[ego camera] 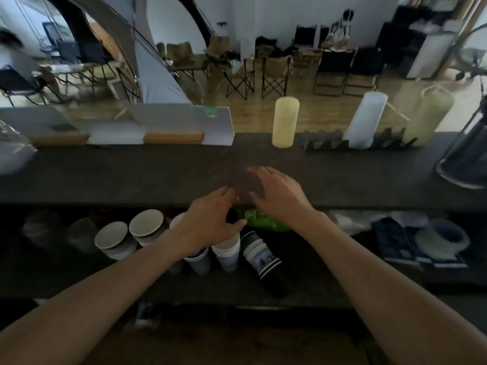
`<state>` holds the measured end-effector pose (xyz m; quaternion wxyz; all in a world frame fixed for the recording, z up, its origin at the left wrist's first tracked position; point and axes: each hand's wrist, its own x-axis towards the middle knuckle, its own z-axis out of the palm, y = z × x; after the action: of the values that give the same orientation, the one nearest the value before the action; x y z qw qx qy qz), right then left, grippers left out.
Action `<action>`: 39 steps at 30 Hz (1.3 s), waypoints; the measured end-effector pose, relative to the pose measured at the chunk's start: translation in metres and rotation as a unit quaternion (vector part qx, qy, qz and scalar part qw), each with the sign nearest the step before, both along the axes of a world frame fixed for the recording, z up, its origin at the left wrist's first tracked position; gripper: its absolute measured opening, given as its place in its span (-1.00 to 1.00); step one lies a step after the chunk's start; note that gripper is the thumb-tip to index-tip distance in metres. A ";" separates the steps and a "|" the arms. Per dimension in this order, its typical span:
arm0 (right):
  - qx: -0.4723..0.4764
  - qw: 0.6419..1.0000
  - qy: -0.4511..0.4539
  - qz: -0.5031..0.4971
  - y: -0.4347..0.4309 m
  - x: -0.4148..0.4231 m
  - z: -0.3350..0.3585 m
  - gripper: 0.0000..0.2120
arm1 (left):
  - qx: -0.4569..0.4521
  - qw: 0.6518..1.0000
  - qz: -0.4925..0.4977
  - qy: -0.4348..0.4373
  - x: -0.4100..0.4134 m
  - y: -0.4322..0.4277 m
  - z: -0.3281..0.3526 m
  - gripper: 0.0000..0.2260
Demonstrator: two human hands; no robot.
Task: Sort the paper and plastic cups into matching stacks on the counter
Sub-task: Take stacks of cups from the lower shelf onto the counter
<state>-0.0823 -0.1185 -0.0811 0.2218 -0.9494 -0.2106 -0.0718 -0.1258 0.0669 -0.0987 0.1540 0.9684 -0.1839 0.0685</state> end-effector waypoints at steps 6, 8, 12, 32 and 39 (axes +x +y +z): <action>0.019 0.999 0.039 -0.004 -0.028 -0.027 -0.068 -0.63 | -0.076 0.955 0.052 0.281 -0.023 -0.020 -0.090 -0.60; 0.066 0.998 0.015 -0.002 -0.038 -0.031 -0.093 -0.79 | -0.150 0.894 0.086 0.413 -0.032 -0.033 -0.127 -0.58; 0.139 0.966 0.195 -0.099 -0.054 -0.028 -0.156 -0.72 | -0.364 0.740 0.226 0.519 -0.033 -0.051 -0.181 -0.44; 0.222 0.849 0.457 -0.145 -0.046 -0.008 -0.264 -0.63 | -0.568 0.508 0.329 0.558 0.022 -0.086 -0.270 -0.32; 0.262 0.834 0.471 -0.117 -0.095 -0.054 -0.202 -0.47 | -0.626 0.556 0.308 0.452 -0.041 -0.115 -0.213 -0.27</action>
<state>-0.1363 -0.2134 -0.2826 0.5244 -0.7924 0.0582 0.3062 -0.1668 -0.0476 -0.3116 0.7536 0.5297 0.3087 -0.2372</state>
